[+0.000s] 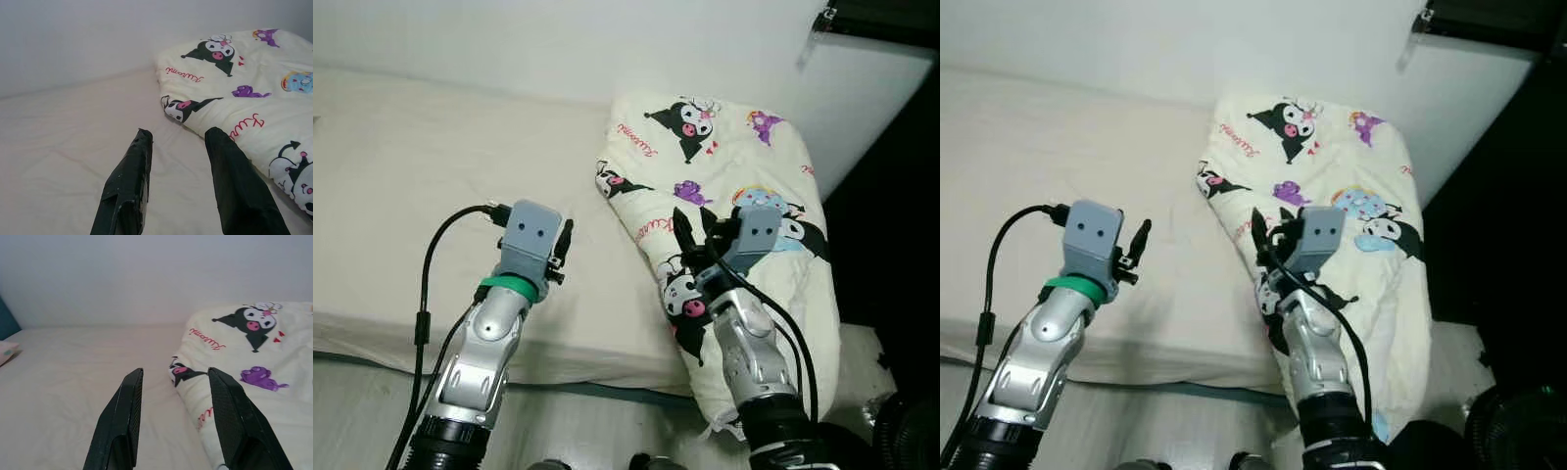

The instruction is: Clean up the room

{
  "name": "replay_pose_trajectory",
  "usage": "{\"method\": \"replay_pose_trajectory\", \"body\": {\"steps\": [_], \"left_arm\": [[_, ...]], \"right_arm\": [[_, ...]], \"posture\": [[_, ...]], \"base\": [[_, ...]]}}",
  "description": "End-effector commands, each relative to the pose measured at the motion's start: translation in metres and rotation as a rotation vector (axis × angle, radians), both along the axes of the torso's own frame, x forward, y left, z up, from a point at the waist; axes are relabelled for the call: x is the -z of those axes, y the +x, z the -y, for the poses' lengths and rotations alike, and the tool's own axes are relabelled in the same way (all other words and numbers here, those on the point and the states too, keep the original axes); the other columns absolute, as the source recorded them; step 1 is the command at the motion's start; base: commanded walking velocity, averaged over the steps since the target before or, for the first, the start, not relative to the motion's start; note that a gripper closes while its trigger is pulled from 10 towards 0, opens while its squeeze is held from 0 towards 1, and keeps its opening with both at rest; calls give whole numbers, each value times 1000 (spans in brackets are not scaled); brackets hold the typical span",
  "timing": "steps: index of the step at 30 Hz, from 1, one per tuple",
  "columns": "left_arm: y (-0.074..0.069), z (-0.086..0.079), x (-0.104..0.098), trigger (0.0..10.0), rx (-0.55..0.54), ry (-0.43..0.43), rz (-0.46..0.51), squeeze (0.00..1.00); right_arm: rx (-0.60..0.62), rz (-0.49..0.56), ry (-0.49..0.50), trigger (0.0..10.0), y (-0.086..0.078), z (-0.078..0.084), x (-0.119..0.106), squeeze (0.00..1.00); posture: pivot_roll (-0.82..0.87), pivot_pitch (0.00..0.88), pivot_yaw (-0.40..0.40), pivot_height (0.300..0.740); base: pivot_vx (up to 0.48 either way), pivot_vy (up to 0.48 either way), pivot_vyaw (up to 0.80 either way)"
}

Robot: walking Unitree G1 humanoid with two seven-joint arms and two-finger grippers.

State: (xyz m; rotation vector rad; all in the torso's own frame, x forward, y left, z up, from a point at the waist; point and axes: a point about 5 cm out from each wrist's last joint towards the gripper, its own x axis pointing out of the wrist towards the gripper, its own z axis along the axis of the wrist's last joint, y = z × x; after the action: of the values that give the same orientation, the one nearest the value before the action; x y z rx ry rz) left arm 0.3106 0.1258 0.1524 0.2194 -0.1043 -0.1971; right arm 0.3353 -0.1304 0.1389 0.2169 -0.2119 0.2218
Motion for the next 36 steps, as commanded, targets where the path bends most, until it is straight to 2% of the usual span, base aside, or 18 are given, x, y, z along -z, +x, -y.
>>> {"method": "replay_pose_trajectory", "body": {"steps": [1,31,36], "left_arm": [[-3,3,5,10000,15,9,-14,0],[-3,2,5,10000,16,12,-19,0],[-3,1,4,10000,16,13,-20,0]], "right_arm": [[11,-28,9,10000,-2,3,7,0],[23,-33,15,10000,-4,4,8,0],[92,-23,6,10000,-2,15,5,0]], "posture": [[59,62,20,720],[57,69,28,585],[58,71,31,585]], "base": [[0,0,0],[0,0,0],[0,0,0]]}}
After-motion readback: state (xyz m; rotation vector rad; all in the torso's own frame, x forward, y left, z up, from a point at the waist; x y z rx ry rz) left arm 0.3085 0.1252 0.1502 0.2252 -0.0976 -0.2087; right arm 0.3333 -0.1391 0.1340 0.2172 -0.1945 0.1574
